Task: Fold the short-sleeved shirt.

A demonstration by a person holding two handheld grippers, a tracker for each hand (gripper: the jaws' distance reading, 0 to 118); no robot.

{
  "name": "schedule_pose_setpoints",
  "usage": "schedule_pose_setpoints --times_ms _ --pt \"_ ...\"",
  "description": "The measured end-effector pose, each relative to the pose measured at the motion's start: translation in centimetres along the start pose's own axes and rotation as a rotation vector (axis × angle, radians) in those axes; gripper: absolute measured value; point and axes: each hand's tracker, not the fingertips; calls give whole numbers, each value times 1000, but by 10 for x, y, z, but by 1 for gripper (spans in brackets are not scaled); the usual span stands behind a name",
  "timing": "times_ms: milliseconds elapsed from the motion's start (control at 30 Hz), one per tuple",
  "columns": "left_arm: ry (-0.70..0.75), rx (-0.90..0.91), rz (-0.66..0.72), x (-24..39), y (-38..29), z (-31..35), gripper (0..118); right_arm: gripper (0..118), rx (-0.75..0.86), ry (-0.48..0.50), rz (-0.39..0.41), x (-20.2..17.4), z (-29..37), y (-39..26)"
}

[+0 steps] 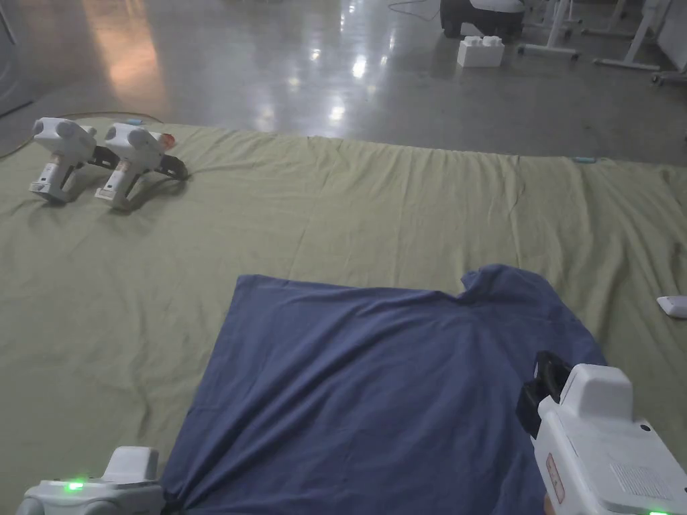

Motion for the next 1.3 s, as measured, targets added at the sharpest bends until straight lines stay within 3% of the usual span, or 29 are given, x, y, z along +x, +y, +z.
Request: schedule_pose_setpoints --times_ms 267,633,867,900,933,967,1000,1033,1300 --pt "-100 21 79 -24 -5 -1 1 0 -21 0 -5 6 4 -7" --pt "-214 140 114 -21 3 63 1 0 -73 -27 -2 35 14 -13" --pt "-209 152 104 -13 10 75 1 4 -316 -65 52 70 25 -17" --pt "-199 148 102 -12 10 74 1 10 -347 -66 52 75 26 -19" --pt "-191 143 91 -10 9 72 1 26 -386 -73 44 83 30 -24" --pt "-183 135 86 -10 10 71 1 55 -434 -89 45 91 32 -28" --pt "-178 128 82 -9 9 70 1 72 -471 -83 34 98 34 -32" --pt "-174 121 79 -8 8 68 1 81 -498 -88 23 106 38 -36" --pt "-156 97 85 -11 5 61 1 81 -751 -60 -9 134 40 -84"
